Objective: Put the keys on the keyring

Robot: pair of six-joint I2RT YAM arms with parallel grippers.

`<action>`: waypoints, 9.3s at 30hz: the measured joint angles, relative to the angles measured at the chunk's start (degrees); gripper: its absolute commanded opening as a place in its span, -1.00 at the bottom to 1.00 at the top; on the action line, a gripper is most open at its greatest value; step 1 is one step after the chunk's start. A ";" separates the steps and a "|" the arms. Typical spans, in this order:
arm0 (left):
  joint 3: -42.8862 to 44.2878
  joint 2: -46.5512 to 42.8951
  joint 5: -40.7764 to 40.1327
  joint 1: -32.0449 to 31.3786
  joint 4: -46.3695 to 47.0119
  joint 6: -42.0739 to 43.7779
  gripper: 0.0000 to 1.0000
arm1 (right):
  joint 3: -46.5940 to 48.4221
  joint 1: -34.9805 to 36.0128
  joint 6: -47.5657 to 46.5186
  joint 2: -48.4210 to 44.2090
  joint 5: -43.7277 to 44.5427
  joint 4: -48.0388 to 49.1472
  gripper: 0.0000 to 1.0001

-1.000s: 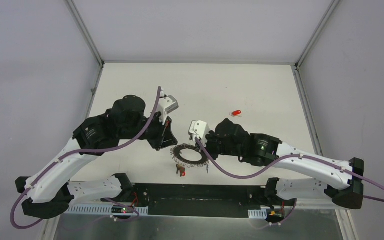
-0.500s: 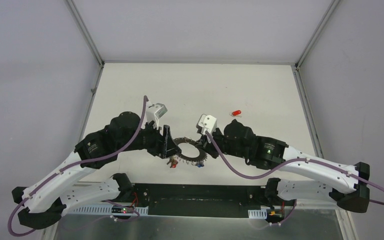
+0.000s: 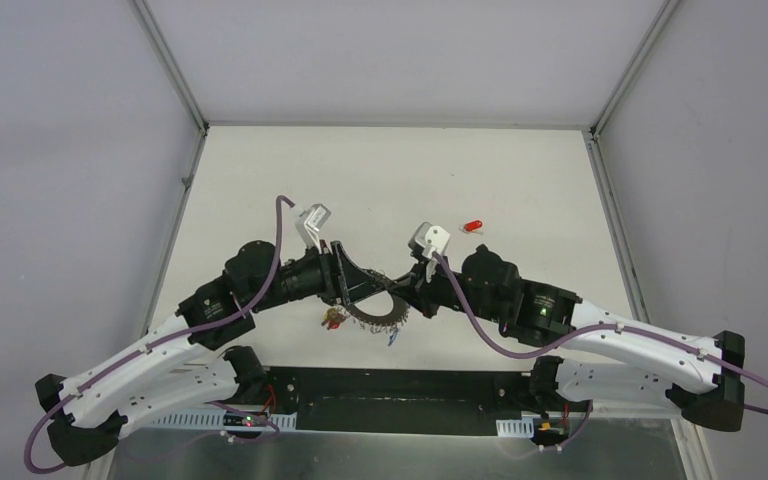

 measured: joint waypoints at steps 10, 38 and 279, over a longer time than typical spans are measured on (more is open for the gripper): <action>-0.04 1.18 -2.10 0.00 4.09 -0.55 -0.73 | 0.00 -0.09 0.90 0.00 0.13 1.07 -1.00; 14.38 8.41 0.85 -0.02 -17.64 9.94 -1.00 | 2.97 -0.04 -3.26 2.12 -4.33 -2.80 -1.00; -2.71 -6.71 3.61 -0.28 -1.42 30.67 -1.00 | 2.03 -45.75 27.69 20.52 6.08 -30.45 0.42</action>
